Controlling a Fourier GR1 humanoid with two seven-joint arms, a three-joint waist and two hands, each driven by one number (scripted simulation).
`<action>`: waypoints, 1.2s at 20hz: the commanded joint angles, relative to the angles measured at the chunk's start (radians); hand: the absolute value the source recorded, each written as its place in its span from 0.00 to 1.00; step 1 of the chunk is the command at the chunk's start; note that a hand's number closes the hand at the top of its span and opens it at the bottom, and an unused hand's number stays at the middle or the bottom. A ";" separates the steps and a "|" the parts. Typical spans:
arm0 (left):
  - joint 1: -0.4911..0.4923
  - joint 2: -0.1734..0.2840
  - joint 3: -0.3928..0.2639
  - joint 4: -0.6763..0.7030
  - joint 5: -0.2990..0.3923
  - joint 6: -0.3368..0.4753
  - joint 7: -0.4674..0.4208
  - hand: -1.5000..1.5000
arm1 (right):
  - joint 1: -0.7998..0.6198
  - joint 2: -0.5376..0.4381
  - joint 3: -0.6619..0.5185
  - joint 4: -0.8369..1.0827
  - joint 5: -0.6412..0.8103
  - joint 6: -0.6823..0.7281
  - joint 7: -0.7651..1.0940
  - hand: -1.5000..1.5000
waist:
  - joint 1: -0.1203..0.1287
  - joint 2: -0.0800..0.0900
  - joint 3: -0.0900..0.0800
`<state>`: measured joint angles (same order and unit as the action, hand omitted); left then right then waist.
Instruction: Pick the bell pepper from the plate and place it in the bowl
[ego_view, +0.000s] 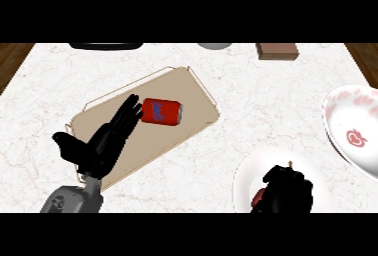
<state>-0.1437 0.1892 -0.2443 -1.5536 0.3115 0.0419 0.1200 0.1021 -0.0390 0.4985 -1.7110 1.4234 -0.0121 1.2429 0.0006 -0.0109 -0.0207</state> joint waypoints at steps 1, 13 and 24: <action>0.036 0.016 0.008 -0.033 0.007 -0.010 0.012 0.50 | -0.045 0.037 0.036 0.088 -0.001 -0.046 0.239 1.00 | 0.013 0.011 0.021; 0.021 0.002 0.021 -0.030 -0.001 -0.002 0.014 0.50 | 0.152 -0.348 0.118 -0.151 -0.322 0.161 -0.618 1.00 | -0.006 0.009 0.022; 0.035 -0.006 0.041 -0.009 -0.021 -0.027 0.008 0.50 | 0.366 -0.555 -0.107 -0.708 -0.402 0.127 -0.656 1.00 | -0.017 0.007 0.020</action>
<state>-0.1137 0.1685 -0.2207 -1.5705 0.2869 0.0344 0.1305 0.4107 -0.5483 0.4654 -2.2539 1.0836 0.1133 0.6074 -0.0143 -0.0046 -0.0020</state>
